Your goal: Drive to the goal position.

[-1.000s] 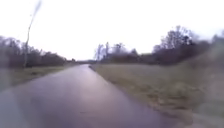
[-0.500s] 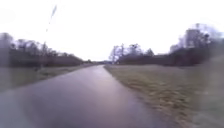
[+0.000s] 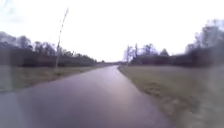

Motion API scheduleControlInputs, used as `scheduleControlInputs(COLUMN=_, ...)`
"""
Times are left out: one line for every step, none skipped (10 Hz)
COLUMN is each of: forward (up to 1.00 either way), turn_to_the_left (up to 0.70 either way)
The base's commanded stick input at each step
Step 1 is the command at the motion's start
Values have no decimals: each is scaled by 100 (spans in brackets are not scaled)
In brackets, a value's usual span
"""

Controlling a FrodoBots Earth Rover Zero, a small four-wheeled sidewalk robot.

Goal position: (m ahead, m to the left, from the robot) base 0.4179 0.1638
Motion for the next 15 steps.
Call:
scheduleControlInputs(forward=0, turn_to_the_left=0)
scheduleControlInputs(forward=20, turn_to_the_left=0)
scheduleControlInputs(forward=61, turn_to_the_left=0)
scheduleControlInputs(forward=100, turn_to_the_left=-2)
scheduleControlInputs(forward=100, turn_to_the_left=-38)
scheduleControlInputs(forward=100, turn_to_the_left=-36)
scheduleControlInputs(forward=100, turn_to_the_left=-24)
scheduleControlInputs(forward=100, turn_to_the_left=-12)
scheduleControlInputs(forward=100, turn_to_the_left=-5)
scheduleControlInputs(forward=100, turn_to_the_left=-1)
scheduleControlInputs(forward=100, turn_to_the_left=0)
scheduleControlInputs(forward=100, turn_to_the_left=0)
scheduleControlInputs(forward=100, turn_to_the_left=4)
scheduleControlInputs(forward=100, turn_to_the_left=13)
scheduleControlInputs(forward=100, turn_to_the_left=24)
